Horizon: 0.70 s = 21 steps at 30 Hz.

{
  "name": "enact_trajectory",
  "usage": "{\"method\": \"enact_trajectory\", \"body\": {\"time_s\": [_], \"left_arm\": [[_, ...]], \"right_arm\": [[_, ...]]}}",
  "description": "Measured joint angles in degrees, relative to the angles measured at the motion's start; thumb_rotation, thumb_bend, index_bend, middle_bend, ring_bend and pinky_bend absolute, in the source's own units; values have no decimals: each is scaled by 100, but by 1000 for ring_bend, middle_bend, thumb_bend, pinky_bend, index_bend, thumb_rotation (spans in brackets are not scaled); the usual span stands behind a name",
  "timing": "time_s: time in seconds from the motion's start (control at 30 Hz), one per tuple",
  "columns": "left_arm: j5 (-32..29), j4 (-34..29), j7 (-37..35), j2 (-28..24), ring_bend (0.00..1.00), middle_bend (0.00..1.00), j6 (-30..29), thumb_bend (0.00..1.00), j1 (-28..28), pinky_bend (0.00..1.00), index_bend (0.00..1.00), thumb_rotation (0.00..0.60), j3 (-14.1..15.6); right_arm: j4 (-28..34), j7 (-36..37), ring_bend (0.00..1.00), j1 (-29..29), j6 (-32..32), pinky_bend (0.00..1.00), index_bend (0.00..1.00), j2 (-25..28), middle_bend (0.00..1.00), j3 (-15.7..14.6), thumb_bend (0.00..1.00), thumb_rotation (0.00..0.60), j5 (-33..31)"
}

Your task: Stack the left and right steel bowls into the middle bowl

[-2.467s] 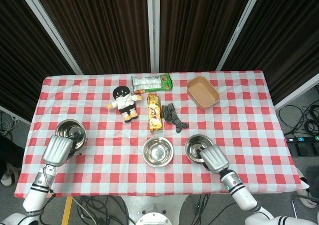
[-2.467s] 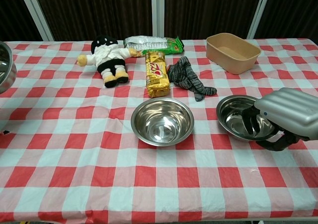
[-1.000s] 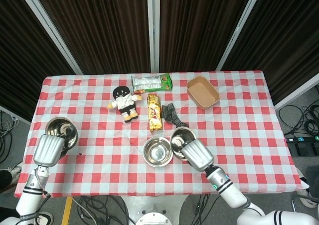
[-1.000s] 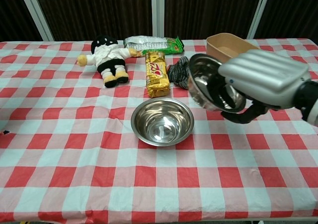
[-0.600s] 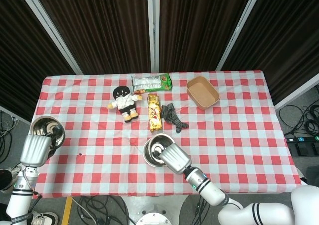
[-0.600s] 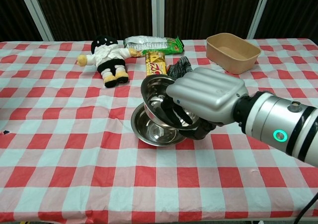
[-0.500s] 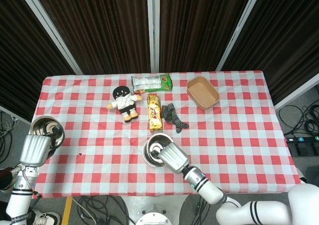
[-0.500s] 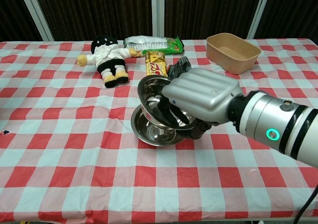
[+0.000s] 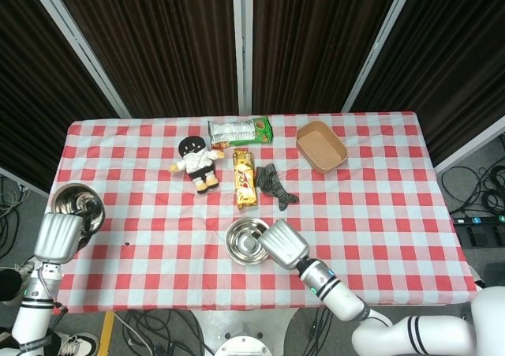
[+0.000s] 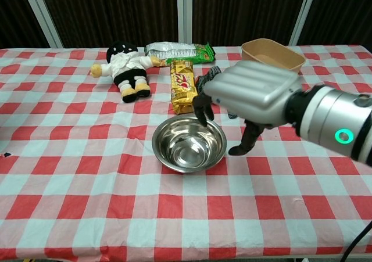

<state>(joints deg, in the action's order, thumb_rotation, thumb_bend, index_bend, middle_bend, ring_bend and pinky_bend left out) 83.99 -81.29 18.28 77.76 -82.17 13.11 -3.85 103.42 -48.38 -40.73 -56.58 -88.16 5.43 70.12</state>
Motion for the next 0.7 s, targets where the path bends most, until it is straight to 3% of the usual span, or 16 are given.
{"method": "enact_trajectory", "body": {"time_s": [0.1,0.23,0.27,0.47,0.7], "left_arm": [[129,-138,31,-21,923,770,25,344,28,939,742,600,60],[432,-300,80,-3,923,769,131,344,96,940,742,600,245],[558,-343,95,21,923,770,178,344,130,940,742,600,313],[1267,-592,258,354,923,769,548,344,450,940,742,600,601],[1540,-793,504,814,924,770,1070,344,913,940,742,600,585]], "right_arm": [[310,186,660,234,-486,683,423,429,425,-19,29,600,241],[581,738,333,625,-1169,433,378,1103,392,-44,22,600,587],[618,889,289,715,-1302,391,361,1269,379,-46,21,600,659],[679,1880,243,1173,-1796,359,345,2011,357,-16,21,600,942],[405,2547,221,1393,-1984,356,290,2079,343,87,23,600,1089]]}}
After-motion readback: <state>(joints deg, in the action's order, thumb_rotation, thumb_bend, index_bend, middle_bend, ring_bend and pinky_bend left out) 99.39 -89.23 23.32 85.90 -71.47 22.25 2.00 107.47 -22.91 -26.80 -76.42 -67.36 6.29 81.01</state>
